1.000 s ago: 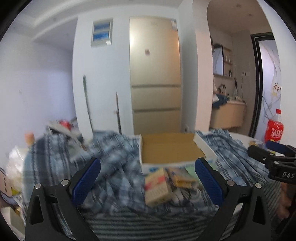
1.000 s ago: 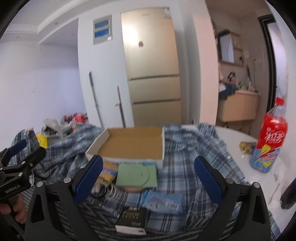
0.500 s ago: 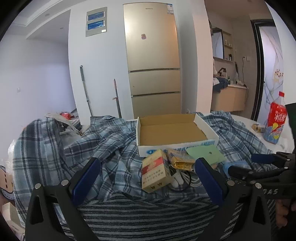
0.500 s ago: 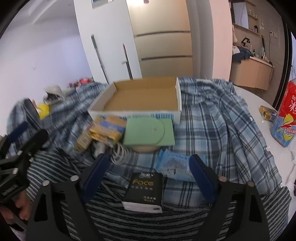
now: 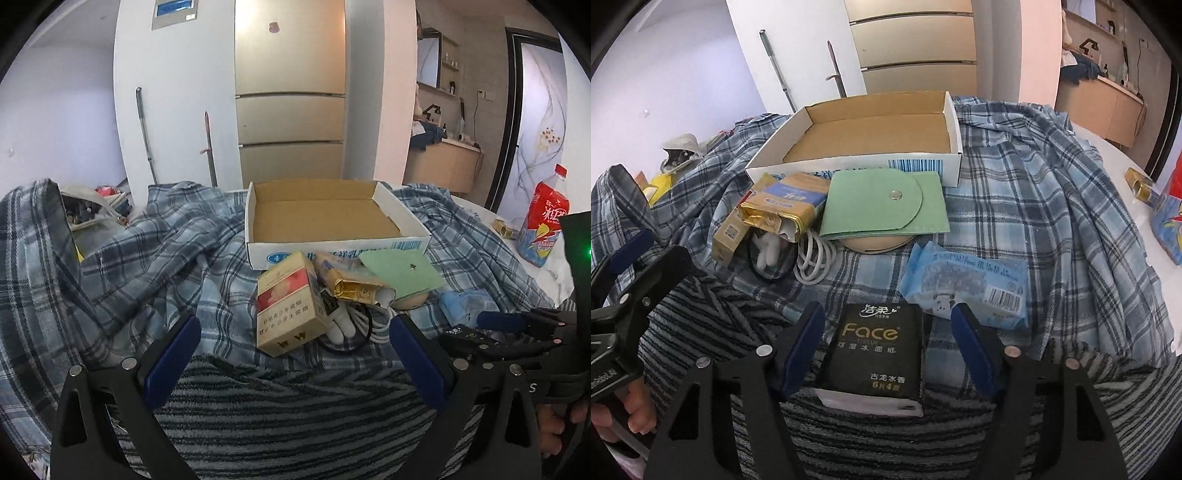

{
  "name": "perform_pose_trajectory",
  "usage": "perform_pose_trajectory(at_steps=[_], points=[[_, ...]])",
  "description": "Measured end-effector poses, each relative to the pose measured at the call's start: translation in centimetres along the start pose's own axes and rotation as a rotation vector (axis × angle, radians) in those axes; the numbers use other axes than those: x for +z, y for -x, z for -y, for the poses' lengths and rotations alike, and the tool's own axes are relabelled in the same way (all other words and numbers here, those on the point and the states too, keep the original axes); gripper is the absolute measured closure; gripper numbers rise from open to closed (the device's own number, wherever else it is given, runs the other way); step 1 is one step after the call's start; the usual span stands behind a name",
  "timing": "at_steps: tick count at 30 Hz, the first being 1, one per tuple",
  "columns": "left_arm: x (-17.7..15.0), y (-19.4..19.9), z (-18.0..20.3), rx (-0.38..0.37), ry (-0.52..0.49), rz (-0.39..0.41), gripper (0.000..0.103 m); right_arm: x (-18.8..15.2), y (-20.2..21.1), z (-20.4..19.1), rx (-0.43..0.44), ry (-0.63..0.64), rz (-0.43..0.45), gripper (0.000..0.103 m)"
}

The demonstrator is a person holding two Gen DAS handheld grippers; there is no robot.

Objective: Organize soft objects
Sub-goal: 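Lower the right gripper onto the black Face tissue pack and close, then grasp the red-and-gold cigarette pack with the left gripper while the right holds the tissue pack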

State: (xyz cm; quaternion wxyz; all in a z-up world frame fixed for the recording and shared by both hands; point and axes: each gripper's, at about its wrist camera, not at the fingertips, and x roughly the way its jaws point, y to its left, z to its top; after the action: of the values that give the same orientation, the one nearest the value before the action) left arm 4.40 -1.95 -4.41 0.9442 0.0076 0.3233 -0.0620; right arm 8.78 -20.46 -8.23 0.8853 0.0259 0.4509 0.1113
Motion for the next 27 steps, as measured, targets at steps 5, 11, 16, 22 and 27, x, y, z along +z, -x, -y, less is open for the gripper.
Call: perform_pose_trajectory(at_steps=[5, 11, 16, 22, 27], points=[[0.0, -0.4, -0.5, 0.006, 0.024, -0.016, 0.000, -0.2, -0.6, -0.3, -0.003, 0.012, -0.029, 0.037], [0.0, -0.4, -0.6, 0.007, 0.027, -0.007, 0.000, -0.4, -1.1, -0.7, -0.018, 0.033, -0.055, 0.056], [0.1, 0.1, -0.7, -0.003, 0.032, 0.016, 0.002, -0.4, 0.3, -0.7, 0.001, 0.038, 0.012, 0.057], [1.1, 2.1, -0.6, -0.035, 0.036, 0.063, 0.007, 0.5, 4.4, -0.7, -0.002, 0.033, 0.196, 0.057], [3.1, 3.6, -0.9, -0.007, 0.006, 0.103, 0.016, 2.6, 7.1, -0.5, -0.070, 0.053, 0.320, 0.057]])
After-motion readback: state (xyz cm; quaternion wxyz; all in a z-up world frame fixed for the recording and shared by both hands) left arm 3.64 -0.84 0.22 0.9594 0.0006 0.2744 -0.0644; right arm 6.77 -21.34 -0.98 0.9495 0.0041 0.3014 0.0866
